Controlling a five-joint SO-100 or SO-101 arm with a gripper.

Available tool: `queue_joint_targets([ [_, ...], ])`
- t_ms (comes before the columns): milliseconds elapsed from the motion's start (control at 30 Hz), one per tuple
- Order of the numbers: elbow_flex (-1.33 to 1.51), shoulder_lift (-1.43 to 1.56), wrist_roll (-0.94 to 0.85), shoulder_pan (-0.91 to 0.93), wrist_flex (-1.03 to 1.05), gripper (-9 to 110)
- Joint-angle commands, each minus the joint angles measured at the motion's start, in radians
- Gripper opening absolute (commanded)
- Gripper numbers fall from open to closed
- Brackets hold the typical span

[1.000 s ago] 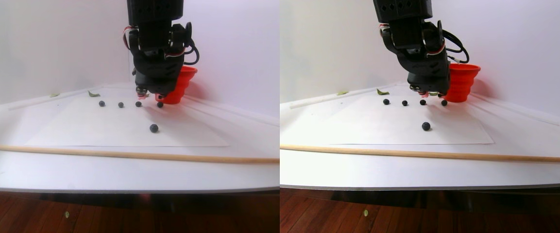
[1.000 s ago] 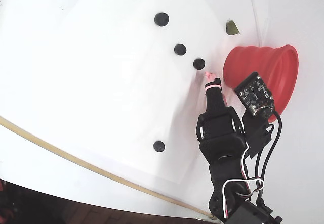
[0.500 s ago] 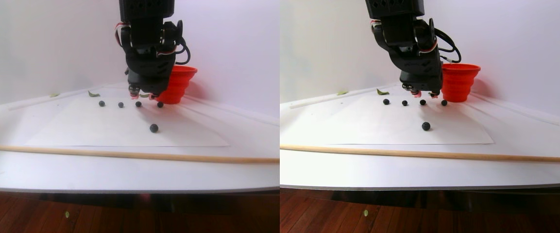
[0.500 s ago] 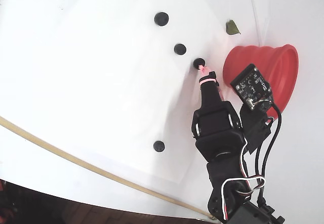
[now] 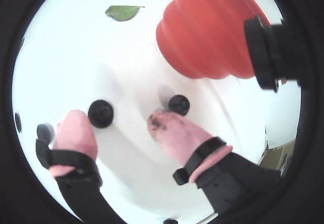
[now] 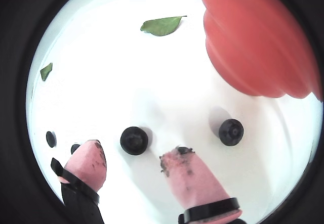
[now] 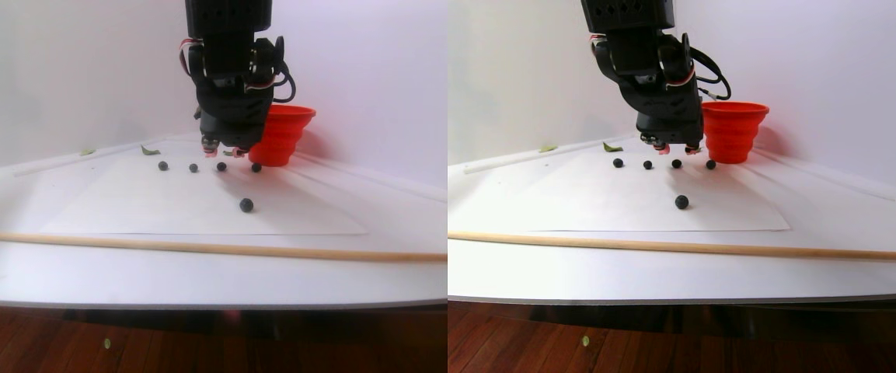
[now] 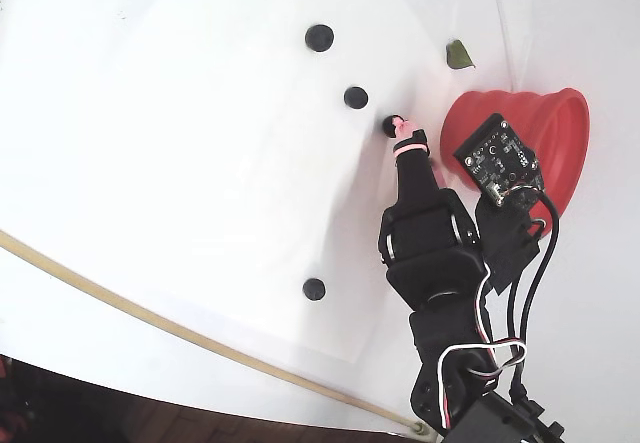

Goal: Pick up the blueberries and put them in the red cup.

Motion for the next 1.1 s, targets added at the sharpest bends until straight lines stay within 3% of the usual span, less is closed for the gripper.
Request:
queue_joint_targets([
  [0,-0.075,0.006,-0.011,-0.005,-0.005,22],
  [1067,-0.236,-0.127,-0.012,-0.015,0.028,21],
])
